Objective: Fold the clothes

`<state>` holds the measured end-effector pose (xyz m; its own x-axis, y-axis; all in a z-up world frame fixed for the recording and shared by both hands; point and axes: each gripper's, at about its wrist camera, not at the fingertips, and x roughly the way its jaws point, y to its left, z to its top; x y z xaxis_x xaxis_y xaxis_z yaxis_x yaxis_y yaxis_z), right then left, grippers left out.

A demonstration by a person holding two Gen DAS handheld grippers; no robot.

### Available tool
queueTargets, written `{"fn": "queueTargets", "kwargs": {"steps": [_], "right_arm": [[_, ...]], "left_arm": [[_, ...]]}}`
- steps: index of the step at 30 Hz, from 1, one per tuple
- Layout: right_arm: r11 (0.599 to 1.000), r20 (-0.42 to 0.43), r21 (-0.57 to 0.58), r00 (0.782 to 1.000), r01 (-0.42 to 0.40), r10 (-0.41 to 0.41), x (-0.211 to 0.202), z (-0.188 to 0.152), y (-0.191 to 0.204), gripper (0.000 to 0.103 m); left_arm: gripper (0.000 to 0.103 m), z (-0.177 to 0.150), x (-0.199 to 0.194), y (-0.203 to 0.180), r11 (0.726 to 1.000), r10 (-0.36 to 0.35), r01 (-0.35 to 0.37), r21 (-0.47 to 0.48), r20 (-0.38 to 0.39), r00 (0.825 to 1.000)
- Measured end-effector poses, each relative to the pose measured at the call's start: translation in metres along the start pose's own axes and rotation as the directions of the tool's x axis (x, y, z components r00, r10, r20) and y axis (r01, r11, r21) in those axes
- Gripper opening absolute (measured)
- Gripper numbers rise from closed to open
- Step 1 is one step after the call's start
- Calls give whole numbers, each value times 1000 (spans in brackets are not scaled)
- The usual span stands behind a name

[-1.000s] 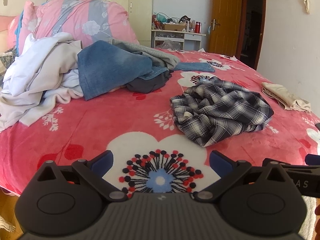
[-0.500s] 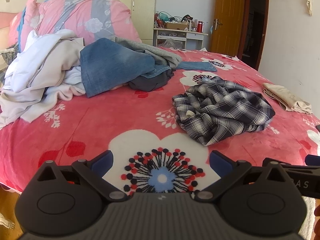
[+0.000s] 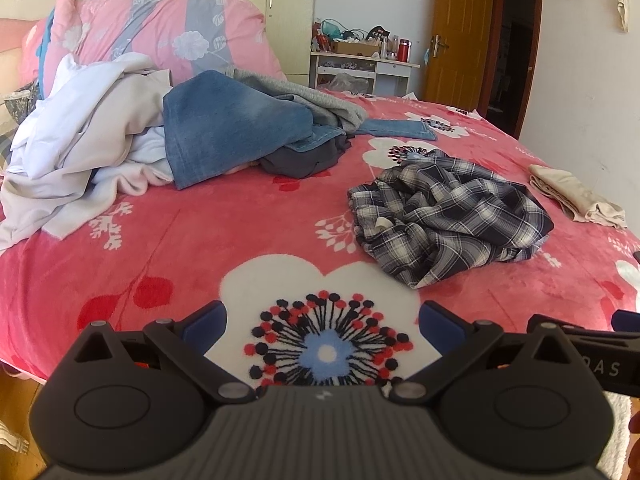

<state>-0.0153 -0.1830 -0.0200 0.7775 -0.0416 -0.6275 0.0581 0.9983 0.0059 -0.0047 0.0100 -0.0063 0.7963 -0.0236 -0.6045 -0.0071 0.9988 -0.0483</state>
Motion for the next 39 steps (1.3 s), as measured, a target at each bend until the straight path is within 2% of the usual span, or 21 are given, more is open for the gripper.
{"fn": "queueTargets", "kwargs": {"steps": [15,26,33,39], "right_arm": [[1000,0,2,1000,4,-4,2,2,-1,102],[1000,-2,-1,1000,14,-14,15,7,-4,102],[1000,54,8,998,13,-14,30,10,-17,102],[1000,137,-14,991,-13,15,48,13,-30,102]], "left_arm": [[103,1,3,1,1000,-6,6,-10,-5,1000],[103,6,17,9,998,-29,28,-64,-14,999],[103,13,39,14,997,-29,27,-73,-16,999],[103,16,71,25,990,-79,75,-116,-33,996]]}}
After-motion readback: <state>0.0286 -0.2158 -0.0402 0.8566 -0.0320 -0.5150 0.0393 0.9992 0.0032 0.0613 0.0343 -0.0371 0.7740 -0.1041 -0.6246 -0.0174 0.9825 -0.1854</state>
